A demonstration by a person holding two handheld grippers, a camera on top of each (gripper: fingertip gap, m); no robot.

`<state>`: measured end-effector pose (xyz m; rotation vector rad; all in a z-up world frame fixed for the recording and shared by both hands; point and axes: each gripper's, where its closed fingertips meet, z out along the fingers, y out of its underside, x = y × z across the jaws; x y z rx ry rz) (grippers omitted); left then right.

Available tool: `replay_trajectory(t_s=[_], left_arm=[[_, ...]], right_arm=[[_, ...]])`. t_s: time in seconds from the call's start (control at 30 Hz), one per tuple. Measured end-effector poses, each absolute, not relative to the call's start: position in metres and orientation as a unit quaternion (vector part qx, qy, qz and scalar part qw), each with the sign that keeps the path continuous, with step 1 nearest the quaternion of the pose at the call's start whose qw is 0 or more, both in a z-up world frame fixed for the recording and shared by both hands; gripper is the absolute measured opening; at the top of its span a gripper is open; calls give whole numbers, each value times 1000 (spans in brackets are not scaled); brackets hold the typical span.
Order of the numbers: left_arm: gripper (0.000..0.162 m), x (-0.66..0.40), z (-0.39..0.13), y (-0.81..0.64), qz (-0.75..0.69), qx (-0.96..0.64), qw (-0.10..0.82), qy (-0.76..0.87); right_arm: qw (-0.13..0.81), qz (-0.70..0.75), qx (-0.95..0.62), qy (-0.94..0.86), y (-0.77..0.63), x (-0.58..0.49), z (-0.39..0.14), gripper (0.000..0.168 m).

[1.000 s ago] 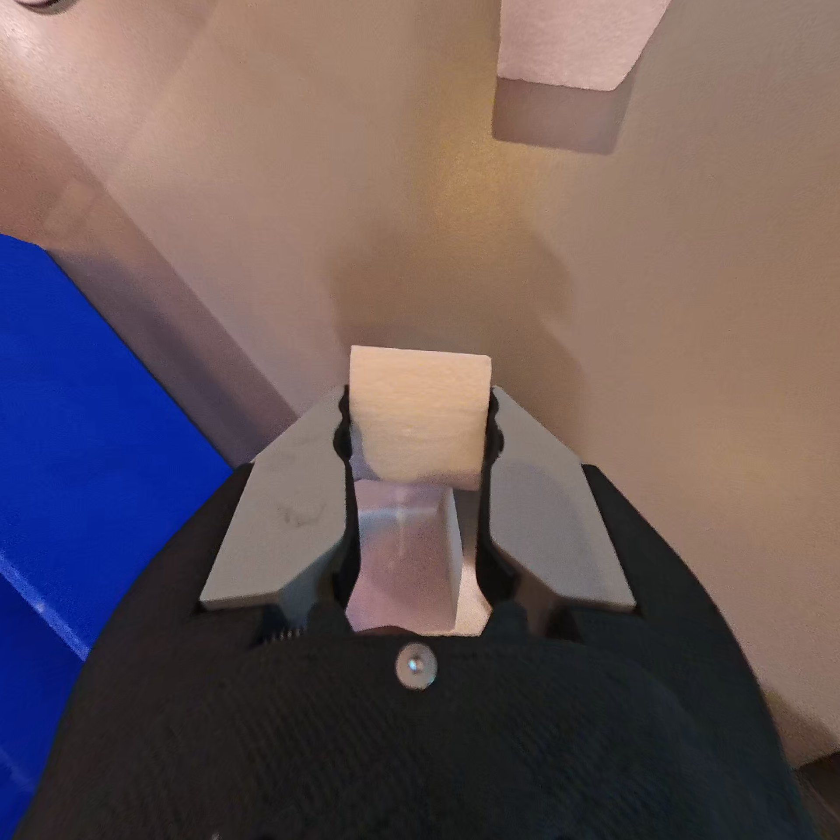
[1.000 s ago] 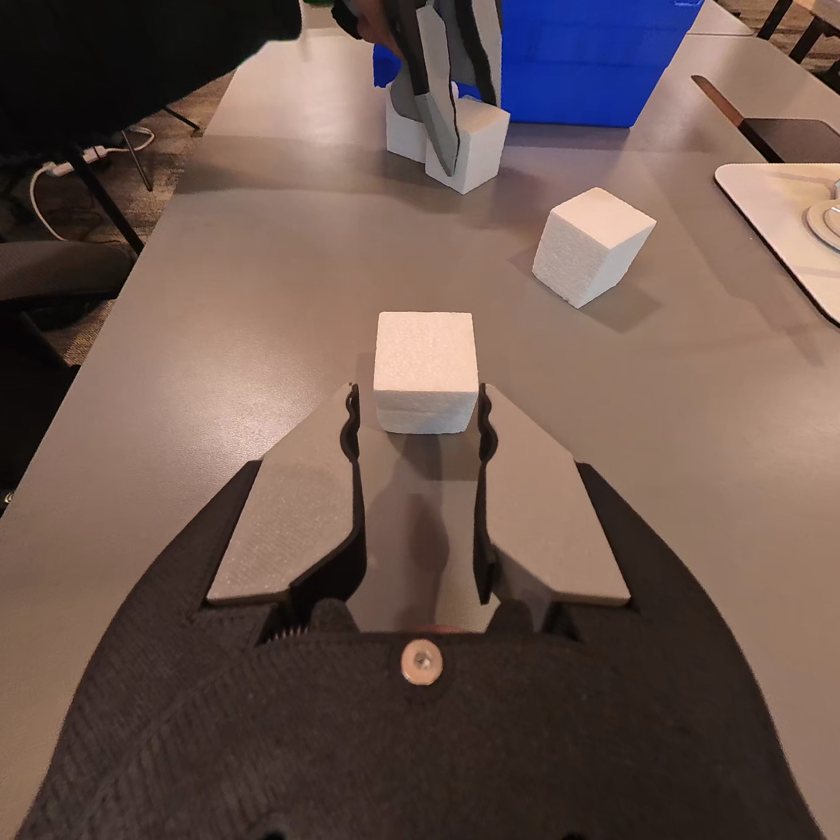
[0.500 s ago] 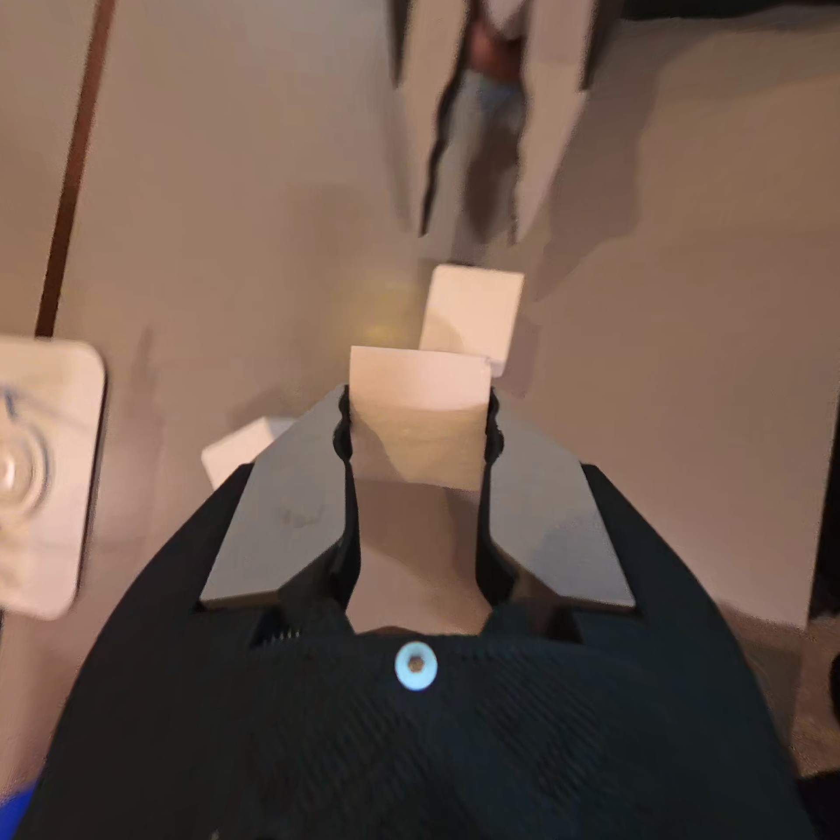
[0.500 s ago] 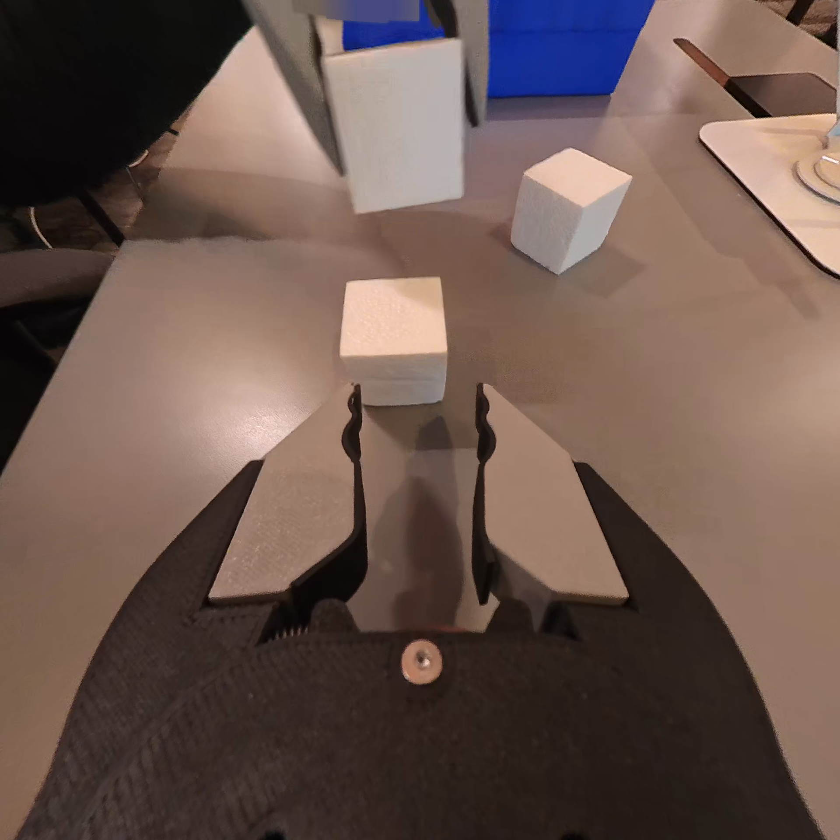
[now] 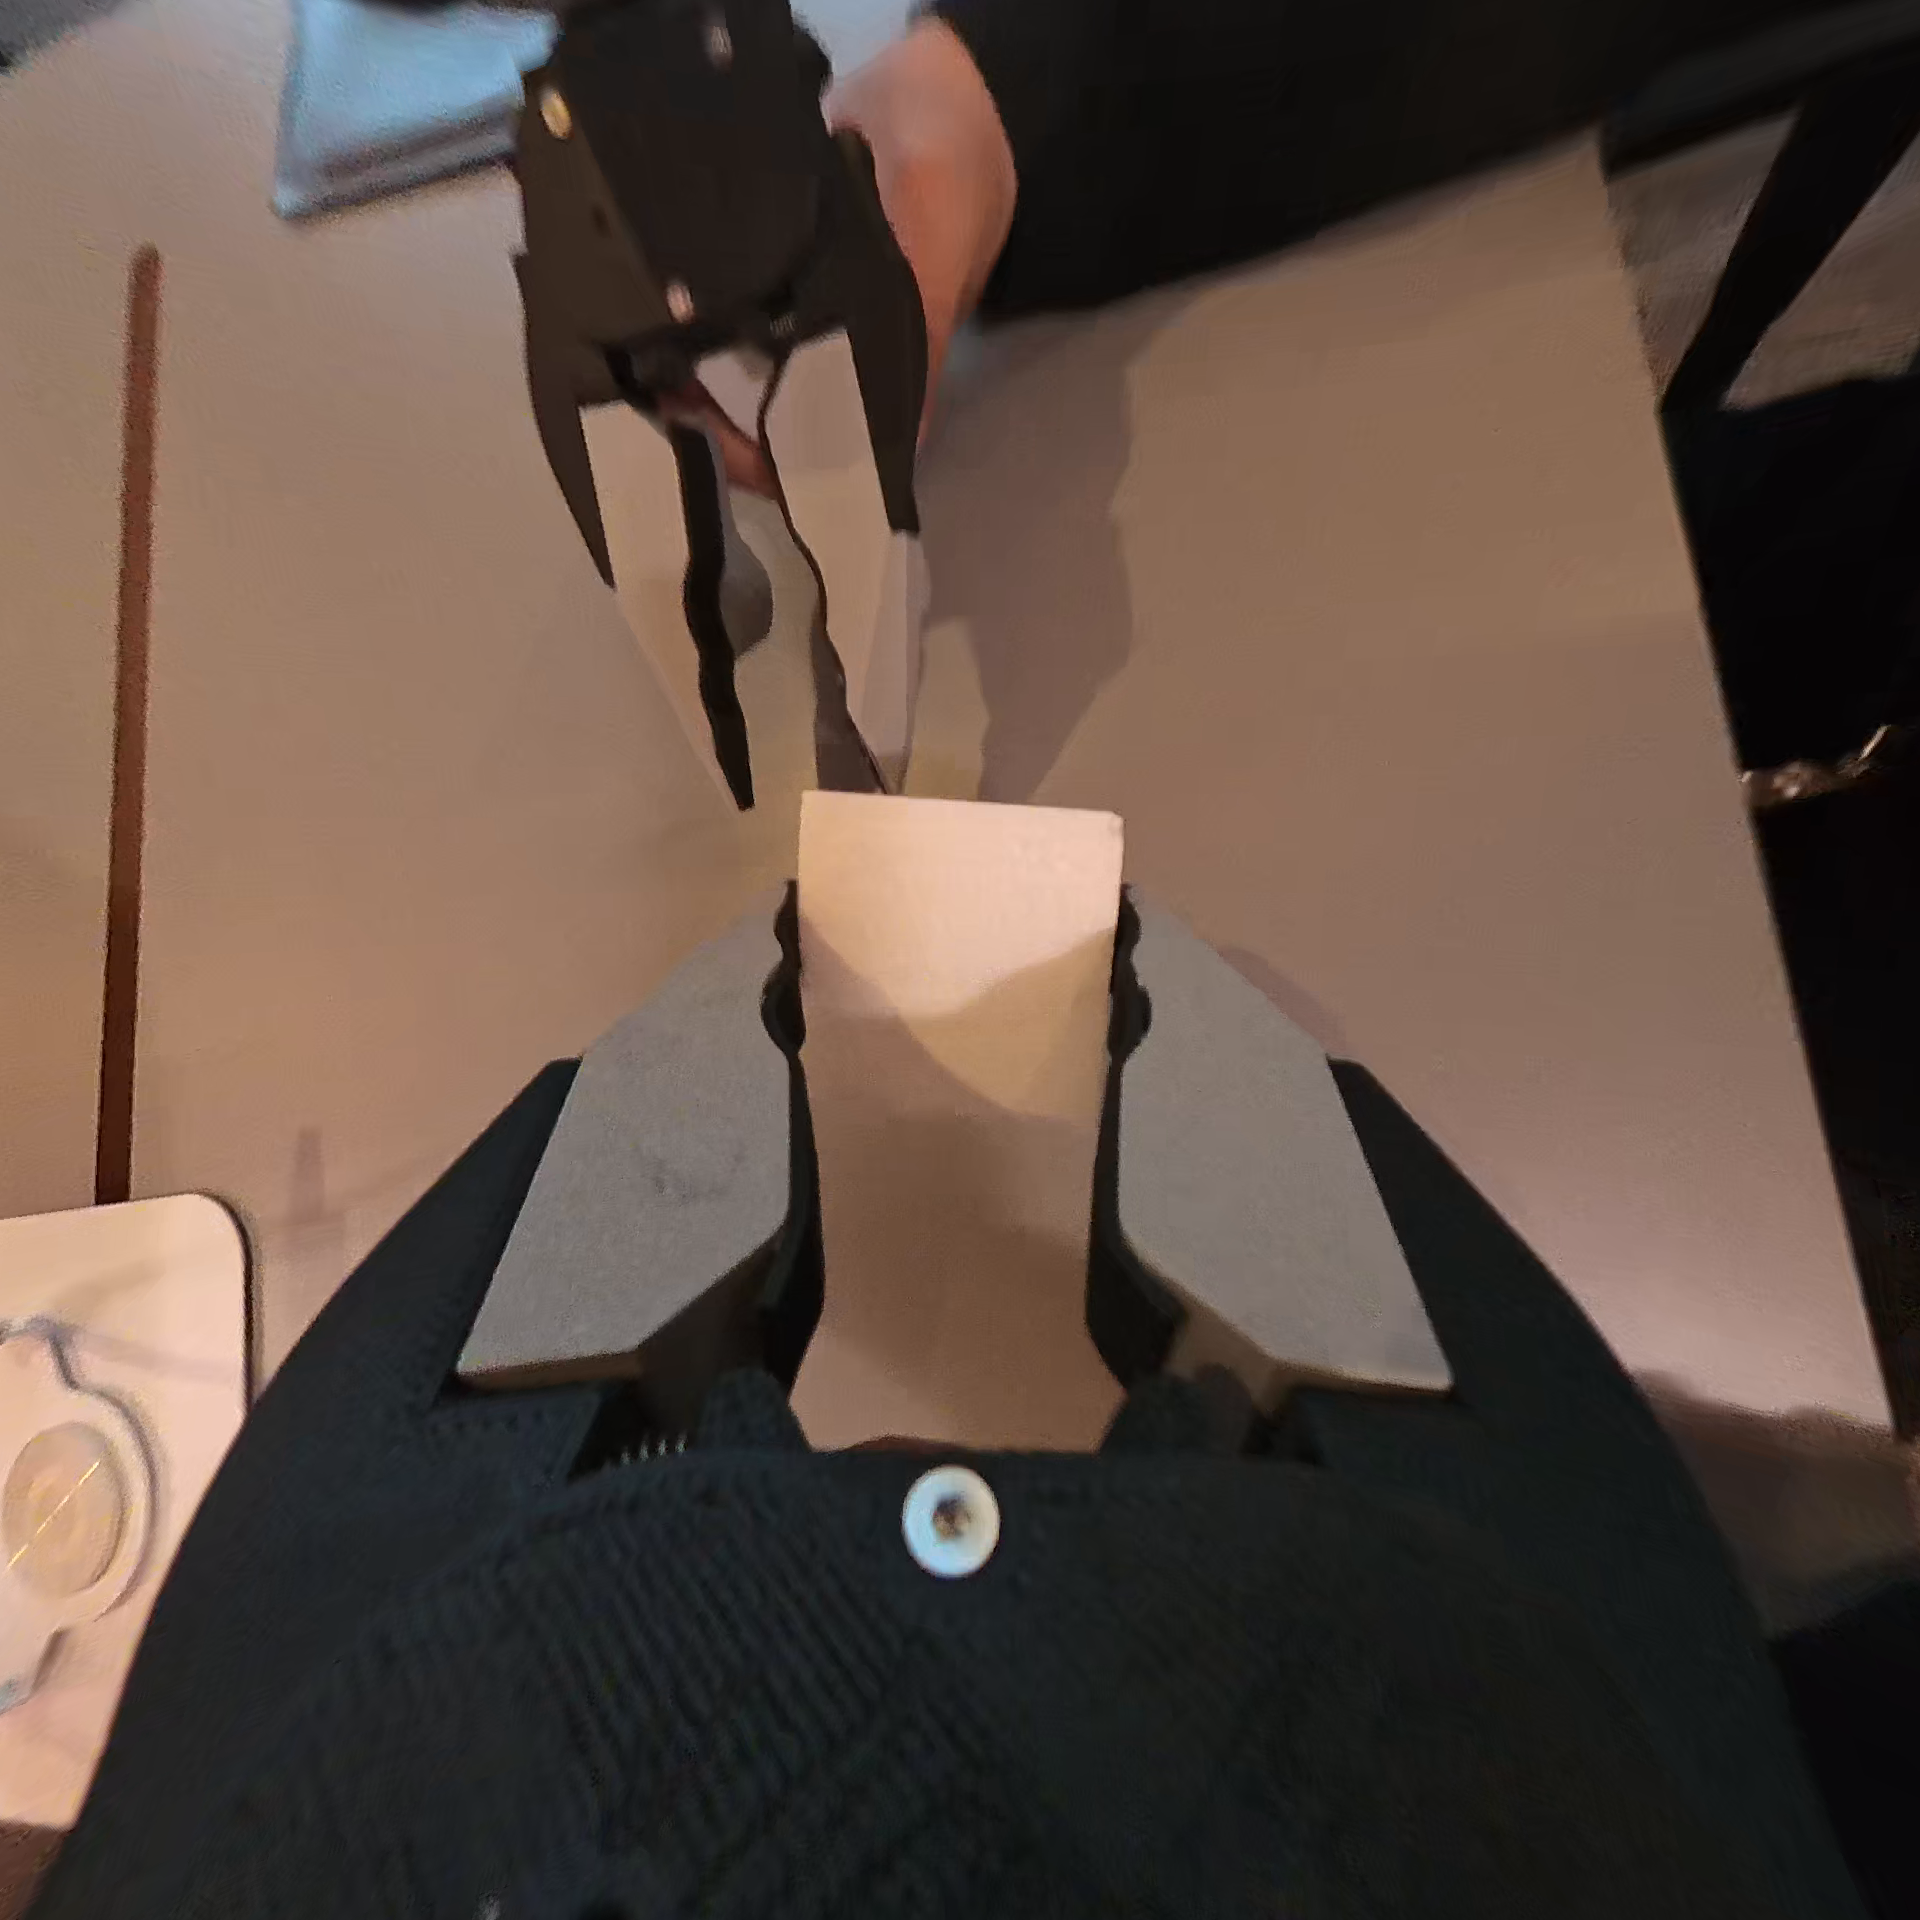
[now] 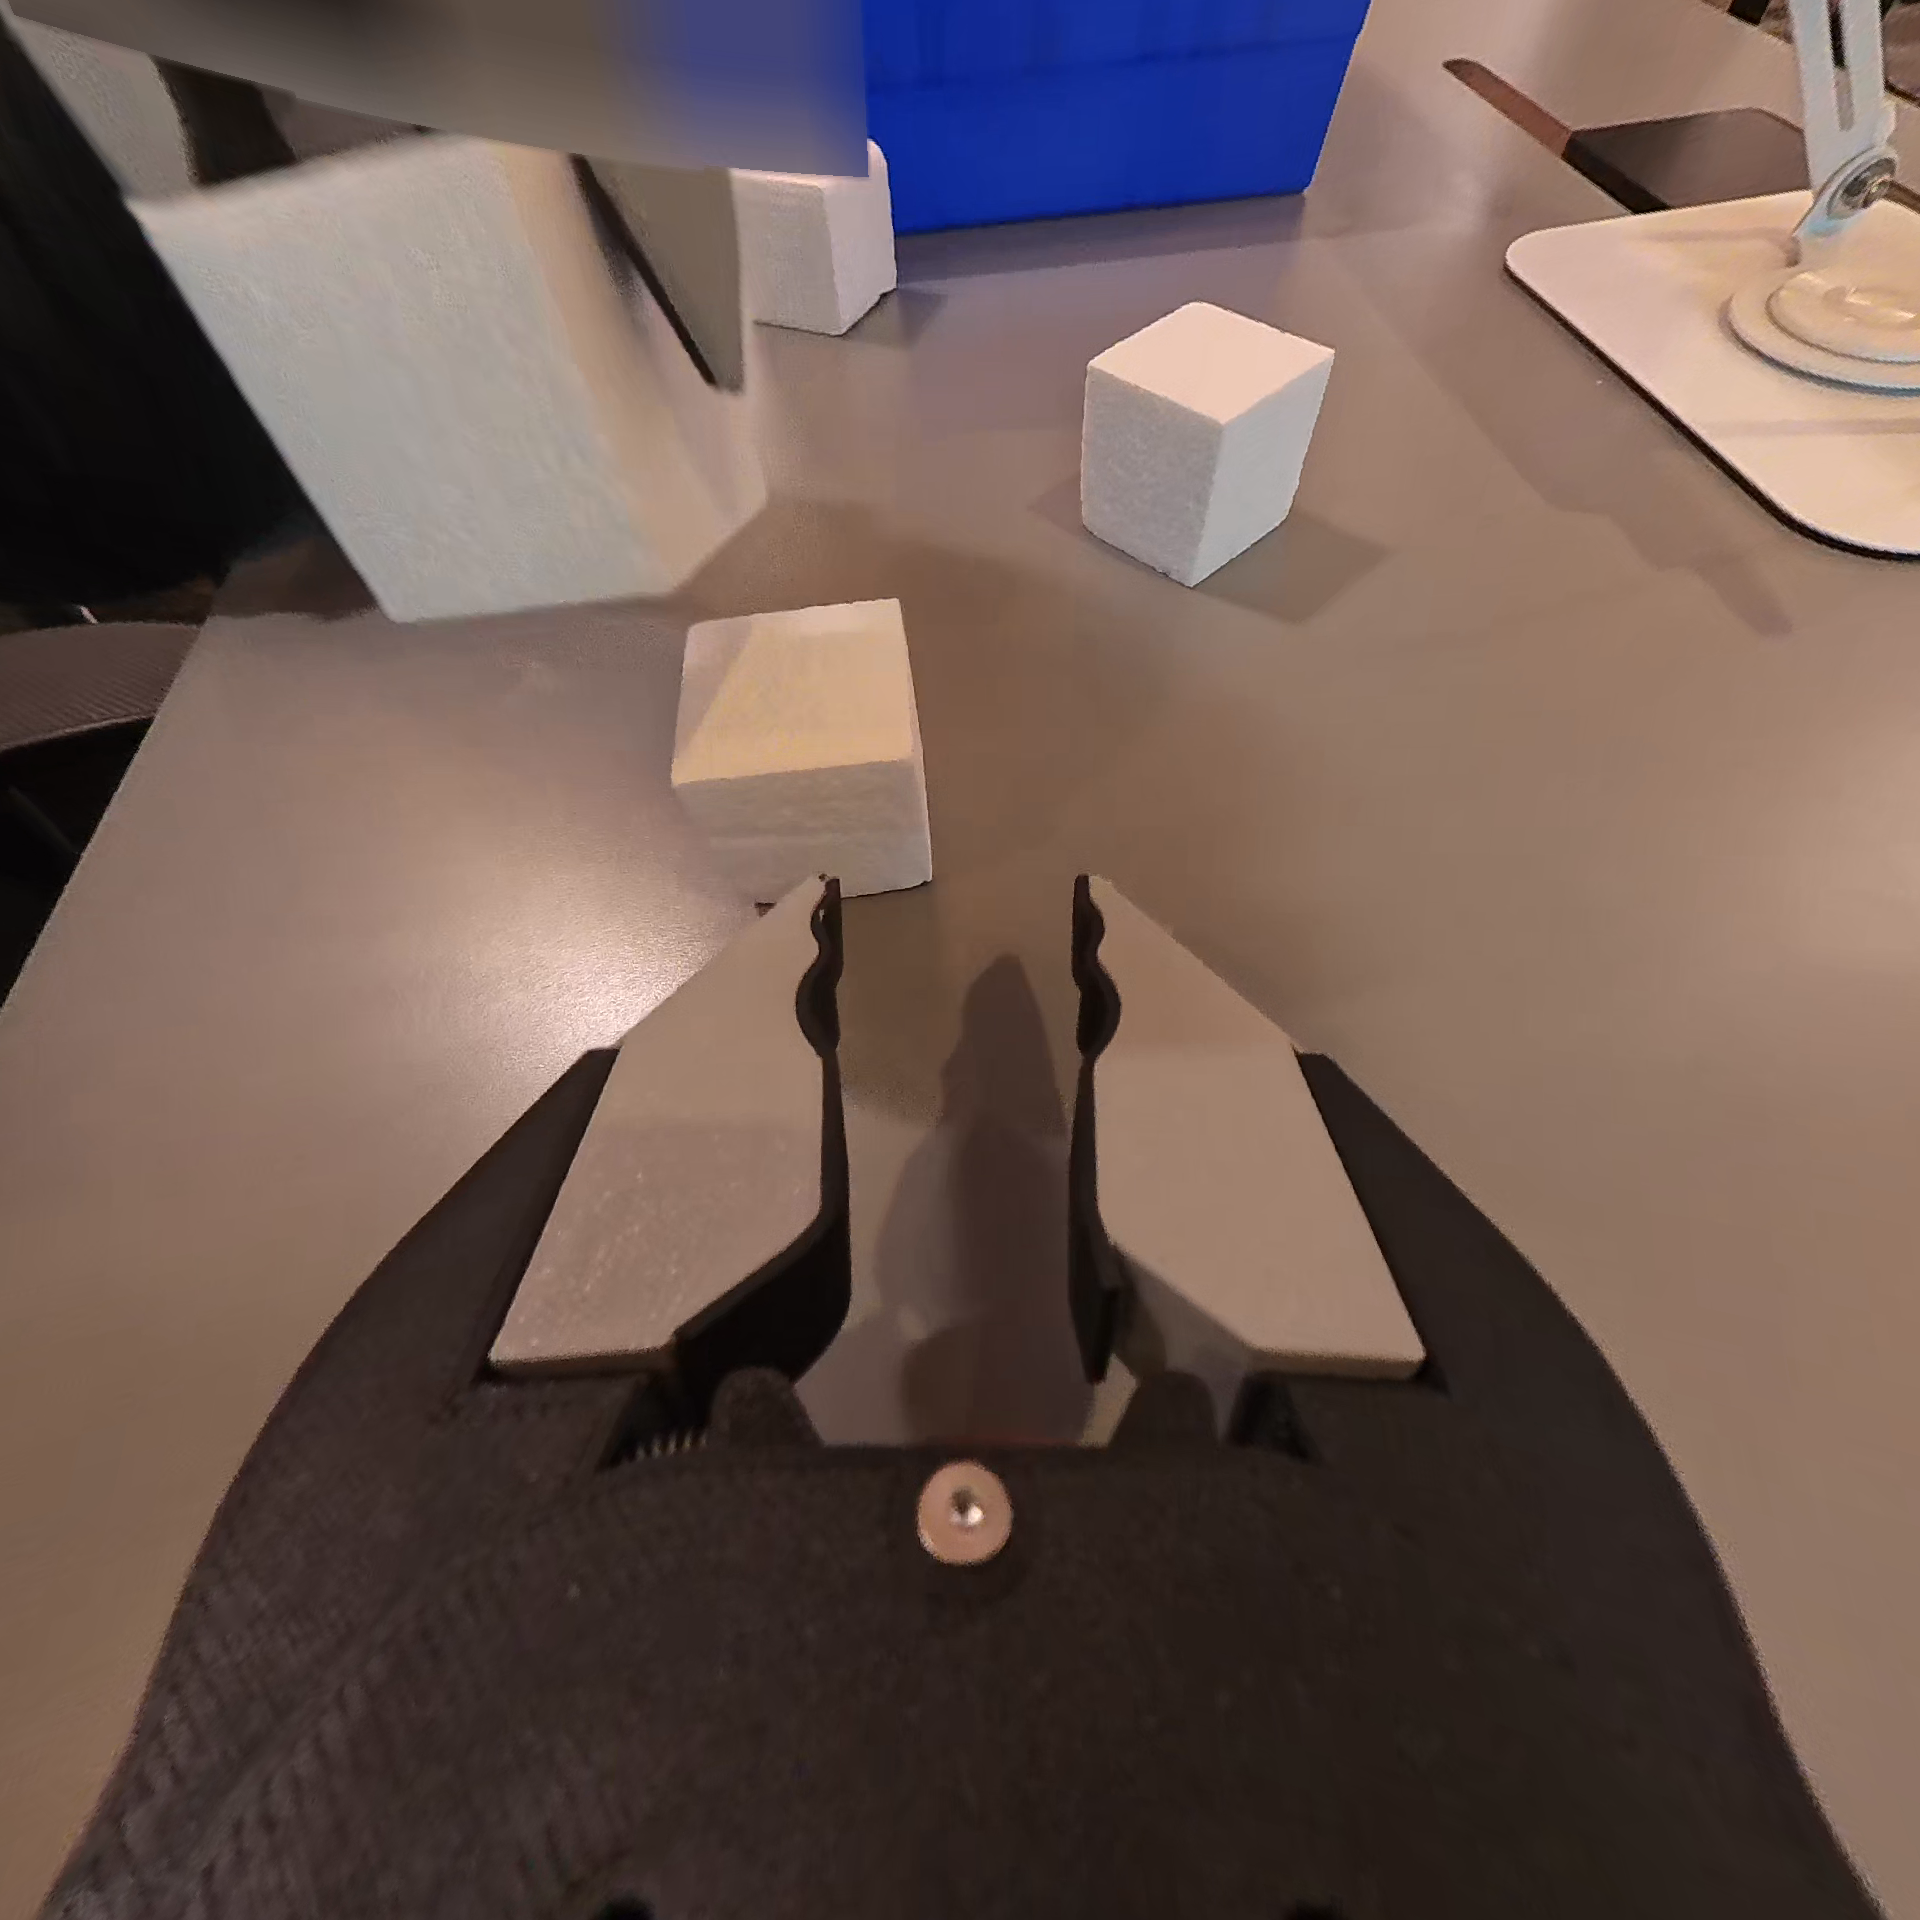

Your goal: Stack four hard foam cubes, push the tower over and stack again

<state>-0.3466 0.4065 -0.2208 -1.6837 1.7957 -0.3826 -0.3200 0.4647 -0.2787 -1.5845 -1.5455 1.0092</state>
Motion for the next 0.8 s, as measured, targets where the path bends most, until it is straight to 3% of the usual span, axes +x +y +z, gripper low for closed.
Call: replay_trajectory(t_s=[0.13,0.57,0.8], left_arm=[[57,-350,-214,418,-140,-649,360,655],[57,-354,-240,430,-127,-670,333,651],[57,-353,-244,428,-115,-668,326,659]], right_arm=[[347,376,-608,-608,462,-323,-282,40],[342,369,-604,-618,458,-326,-285,41],[378,349,-606,-607,465,-333,-281,33]])
